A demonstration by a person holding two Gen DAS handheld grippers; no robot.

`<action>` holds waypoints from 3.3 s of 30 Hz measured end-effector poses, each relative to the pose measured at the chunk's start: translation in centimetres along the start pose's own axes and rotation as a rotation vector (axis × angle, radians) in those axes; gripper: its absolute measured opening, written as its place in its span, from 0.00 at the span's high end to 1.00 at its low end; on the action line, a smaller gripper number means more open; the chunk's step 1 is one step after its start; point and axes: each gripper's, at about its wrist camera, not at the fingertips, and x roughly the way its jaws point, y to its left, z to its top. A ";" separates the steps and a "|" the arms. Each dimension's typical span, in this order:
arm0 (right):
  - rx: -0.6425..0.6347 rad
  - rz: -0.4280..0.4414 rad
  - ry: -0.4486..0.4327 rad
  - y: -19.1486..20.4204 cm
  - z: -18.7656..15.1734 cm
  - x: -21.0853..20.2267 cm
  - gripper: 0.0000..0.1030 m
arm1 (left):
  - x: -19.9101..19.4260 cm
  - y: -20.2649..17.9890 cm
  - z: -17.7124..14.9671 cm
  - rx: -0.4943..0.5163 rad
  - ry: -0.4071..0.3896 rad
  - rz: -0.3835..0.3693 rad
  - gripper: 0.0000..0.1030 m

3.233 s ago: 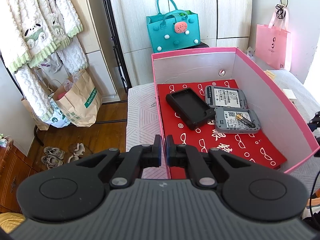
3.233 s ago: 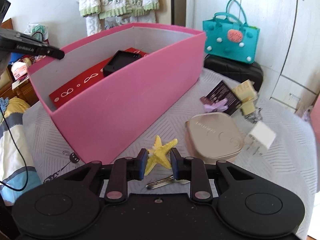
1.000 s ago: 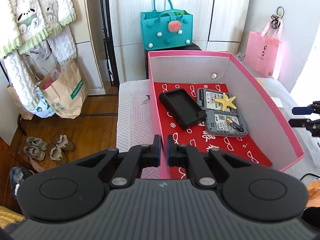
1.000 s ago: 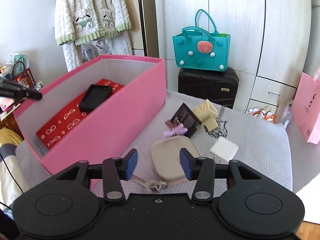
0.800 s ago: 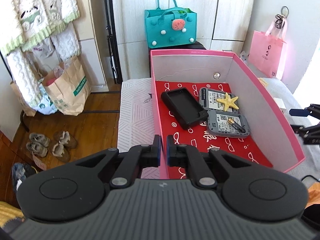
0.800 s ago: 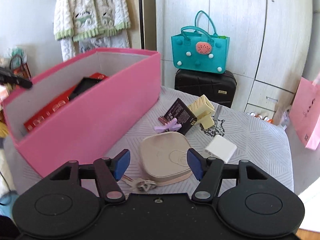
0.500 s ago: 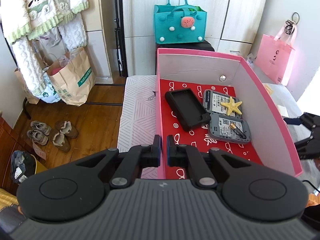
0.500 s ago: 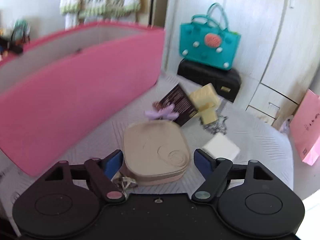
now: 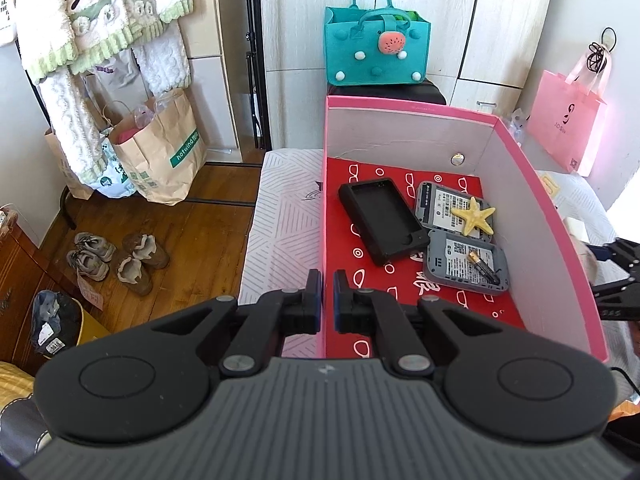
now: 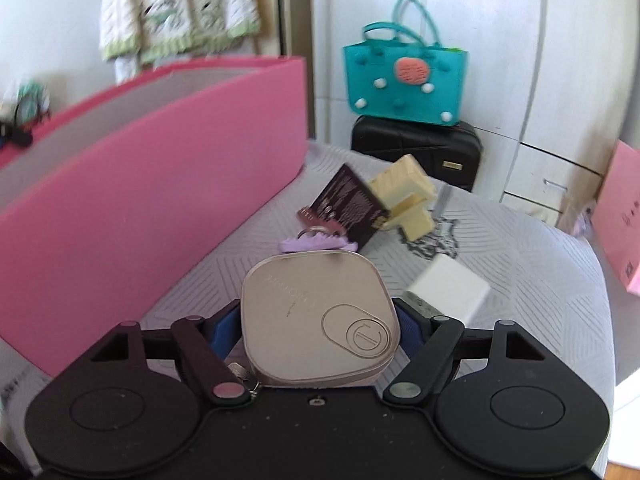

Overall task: Organize rigid objects
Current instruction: 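Lift the beige compact and carry it over the pink box, then lower the beige compact into the box and open the right gripper, then move the right gripper to the silver keys on the bed and grasp them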

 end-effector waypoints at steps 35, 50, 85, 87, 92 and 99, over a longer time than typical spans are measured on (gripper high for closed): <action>0.019 0.566 0.402 12.9 13.9 6.9 0.22 | -0.9 -1.6 0.4 0.257 0.043 0.043 0.96; 0.021 0.508 0.570 15.5 14.4 12.1 0.23 | -1.3 -0.9 0.2 0.257 0.025 -0.009 0.96; -0.034 0.272 -0.082 3.4 7.1 -7.0 0.09 | -0.2 -1.9 3.4 0.177 -0.083 0.043 0.73; -0.014 0.277 -0.077 2.6 6.4 -7.0 0.09 | 0.4 -1.4 3.7 0.167 -0.070 0.047 0.60; -0.029 0.250 -0.095 2.0 5.5 -7.4 0.09 | 2.8 -1.6 4.1 0.161 -0.036 0.040 0.60; -0.013 0.191 -0.093 1.3 3.9 -7.4 0.09 | 6.6 -0.7 3.1 0.093 -0.002 0.052 0.94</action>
